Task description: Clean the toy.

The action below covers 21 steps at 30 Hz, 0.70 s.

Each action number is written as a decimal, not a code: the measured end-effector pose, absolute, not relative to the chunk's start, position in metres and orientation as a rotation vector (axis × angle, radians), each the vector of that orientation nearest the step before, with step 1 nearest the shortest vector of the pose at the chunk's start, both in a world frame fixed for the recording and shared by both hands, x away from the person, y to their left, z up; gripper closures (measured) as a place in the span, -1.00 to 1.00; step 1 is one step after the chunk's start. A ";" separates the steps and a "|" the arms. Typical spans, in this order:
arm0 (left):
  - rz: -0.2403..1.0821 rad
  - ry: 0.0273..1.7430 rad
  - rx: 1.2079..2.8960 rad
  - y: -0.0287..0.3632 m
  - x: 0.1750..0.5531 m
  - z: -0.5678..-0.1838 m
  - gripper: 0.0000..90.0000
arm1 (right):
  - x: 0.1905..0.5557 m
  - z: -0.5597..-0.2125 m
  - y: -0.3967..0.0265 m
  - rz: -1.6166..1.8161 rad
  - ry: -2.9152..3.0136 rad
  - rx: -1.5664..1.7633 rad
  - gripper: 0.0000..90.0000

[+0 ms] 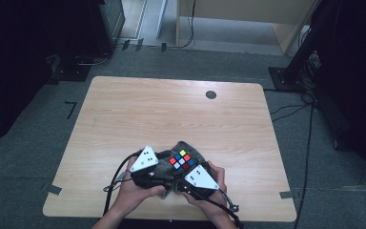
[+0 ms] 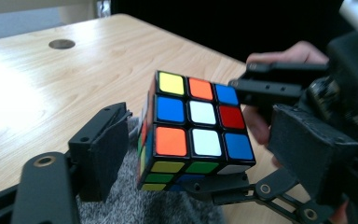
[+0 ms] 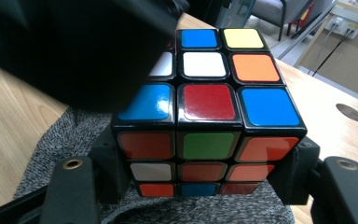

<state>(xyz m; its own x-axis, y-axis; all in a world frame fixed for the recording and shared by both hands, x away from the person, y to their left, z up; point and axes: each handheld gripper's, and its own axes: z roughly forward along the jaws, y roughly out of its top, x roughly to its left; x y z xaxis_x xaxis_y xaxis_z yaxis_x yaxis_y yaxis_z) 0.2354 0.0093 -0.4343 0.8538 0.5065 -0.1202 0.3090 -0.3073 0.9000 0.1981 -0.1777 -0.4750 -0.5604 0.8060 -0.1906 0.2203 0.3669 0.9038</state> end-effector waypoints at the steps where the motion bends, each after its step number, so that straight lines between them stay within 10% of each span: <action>1: 0.237 0.610 1.935 0.007 0.235 -0.435 -0.55 | 0.198 -0.475 -0.176 1.174 1.992 0.873 -0.23; 21: 0.128 0.670 1.958 0.013 0.245 -0.439 -0.24 | 0.190 -0.478 -0.165 1.124 1.961 0.767 -0.25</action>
<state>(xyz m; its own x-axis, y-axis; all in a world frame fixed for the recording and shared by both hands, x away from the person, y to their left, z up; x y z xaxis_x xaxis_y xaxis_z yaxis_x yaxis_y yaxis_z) 0.2445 0.0134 -0.4389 0.8395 0.5066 -0.1966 0.3983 -0.3273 0.8569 0.1901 -0.1647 -0.4778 -0.5500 0.7790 -0.3010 0.1337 0.4380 0.8890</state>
